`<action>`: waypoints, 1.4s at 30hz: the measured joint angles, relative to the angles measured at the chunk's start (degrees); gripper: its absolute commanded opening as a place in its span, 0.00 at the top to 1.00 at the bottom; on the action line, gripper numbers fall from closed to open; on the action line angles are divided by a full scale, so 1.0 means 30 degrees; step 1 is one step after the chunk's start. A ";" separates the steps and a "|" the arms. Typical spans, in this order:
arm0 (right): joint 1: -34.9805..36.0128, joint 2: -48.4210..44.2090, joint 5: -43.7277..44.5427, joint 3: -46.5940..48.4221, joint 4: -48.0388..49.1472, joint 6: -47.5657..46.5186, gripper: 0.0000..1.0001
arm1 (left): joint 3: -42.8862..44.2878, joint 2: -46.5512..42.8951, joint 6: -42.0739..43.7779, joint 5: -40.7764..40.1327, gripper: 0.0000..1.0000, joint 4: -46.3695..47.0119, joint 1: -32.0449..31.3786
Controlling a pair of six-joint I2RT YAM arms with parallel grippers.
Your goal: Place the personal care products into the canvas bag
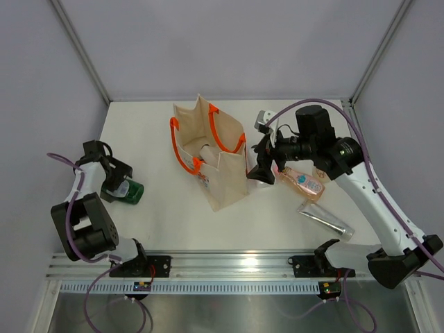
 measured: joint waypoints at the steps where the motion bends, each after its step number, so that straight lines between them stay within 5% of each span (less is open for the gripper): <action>1: 0.0000 -0.0233 -0.0124 -0.0255 0.0066 -0.0036 0.01 | 0.0189 0.0226 0.0131 0.0007 0.01 0.0007 0.0036; 16: -0.0095 -0.0627 -0.1290 -0.0750 0.0277 -0.0189 0.00 | 0.1494 0.4306 0.0947 -0.0036 0.02 0.0612 0.0168; 23: -0.0095 -0.0168 -0.1290 -0.0561 0.0087 -0.0197 0.01 | 0.1887 0.5129 0.1122 0.0372 0.44 0.0852 0.0168; 28: -0.0109 0.0036 -0.1406 0.0015 -0.0313 -0.0189 0.01 | 0.1676 0.4903 0.1552 0.0707 1.00 0.1151 0.0168; 33: -0.0117 0.0321 -0.1960 0.0612 -0.0954 -0.0393 0.00 | 0.0102 0.3475 0.2419 0.2404 1.00 0.2783 0.0255; 42: 0.0124 0.1486 -0.3541 0.2441 -0.2295 -0.1064 0.01 | -0.3475 0.0889 0.3344 1.0244 1.00 0.6492 -0.0561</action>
